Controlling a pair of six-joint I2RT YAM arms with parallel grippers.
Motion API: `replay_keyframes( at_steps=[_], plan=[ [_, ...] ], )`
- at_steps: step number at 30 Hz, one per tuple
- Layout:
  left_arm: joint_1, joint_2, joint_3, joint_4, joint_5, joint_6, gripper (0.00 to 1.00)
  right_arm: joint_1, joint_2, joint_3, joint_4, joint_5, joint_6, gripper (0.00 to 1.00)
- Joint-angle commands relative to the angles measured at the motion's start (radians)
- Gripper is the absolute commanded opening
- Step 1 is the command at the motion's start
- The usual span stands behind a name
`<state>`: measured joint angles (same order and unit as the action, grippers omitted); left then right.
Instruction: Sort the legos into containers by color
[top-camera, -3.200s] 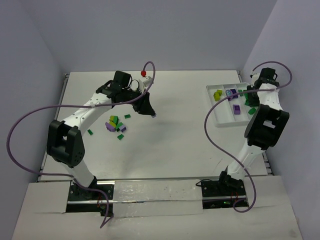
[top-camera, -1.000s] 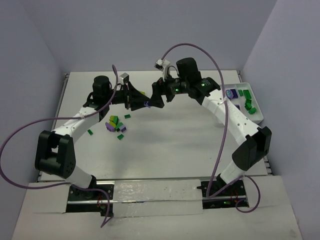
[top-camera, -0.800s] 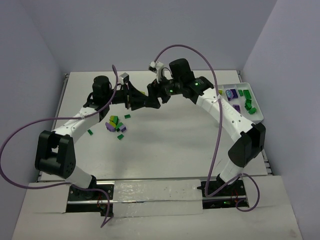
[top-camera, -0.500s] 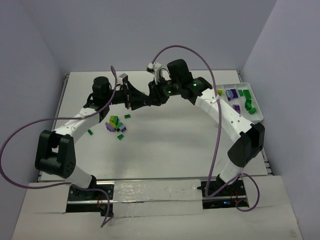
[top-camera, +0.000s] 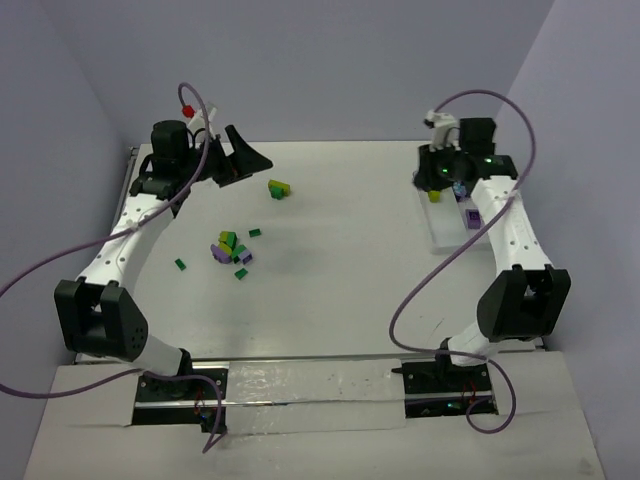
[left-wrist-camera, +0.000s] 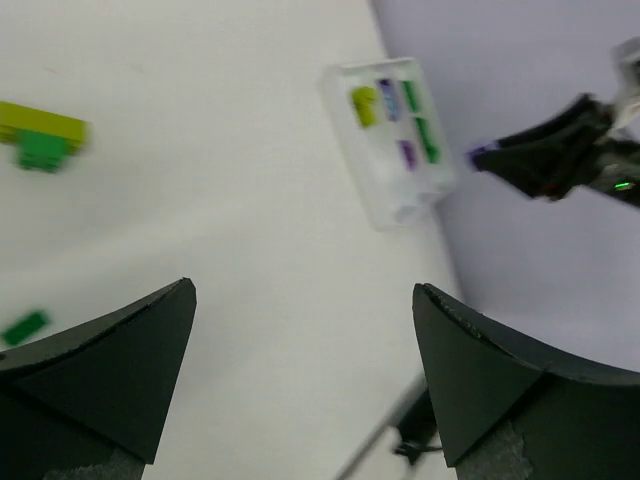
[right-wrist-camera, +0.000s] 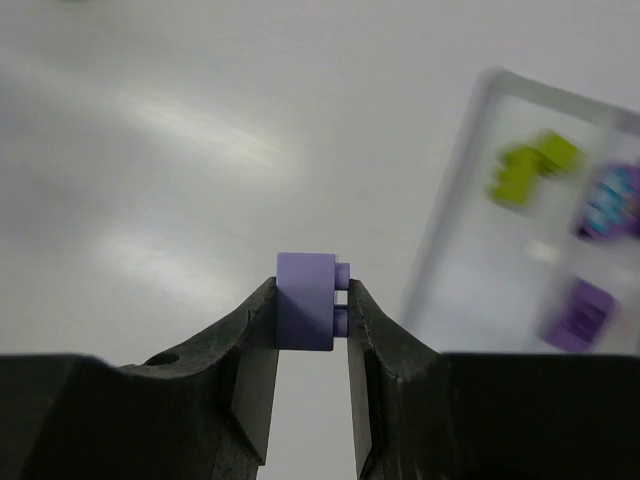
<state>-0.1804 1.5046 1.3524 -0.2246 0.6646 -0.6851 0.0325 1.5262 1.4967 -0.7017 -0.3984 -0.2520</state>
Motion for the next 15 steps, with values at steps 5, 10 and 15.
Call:
replay_keyframes(
  at_steps=[5, 10, 15],
  plan=[
    [-0.005, -0.049, -0.018, -0.139, -0.479, 0.374, 0.99, -0.324, 0.264, 0.166, -0.163, 0.248, -0.179, 0.00],
    [-0.004, 0.007, 0.037, -0.213, -0.483, 0.447, 0.99, -0.365, 0.432, 0.309, -0.180, 0.293, -0.173, 0.00],
    [-0.004, 0.023, 0.038, -0.227, -0.455, 0.483, 0.99, -0.368, 0.557, 0.394, -0.173, 0.329, -0.162, 0.01]
  ],
)
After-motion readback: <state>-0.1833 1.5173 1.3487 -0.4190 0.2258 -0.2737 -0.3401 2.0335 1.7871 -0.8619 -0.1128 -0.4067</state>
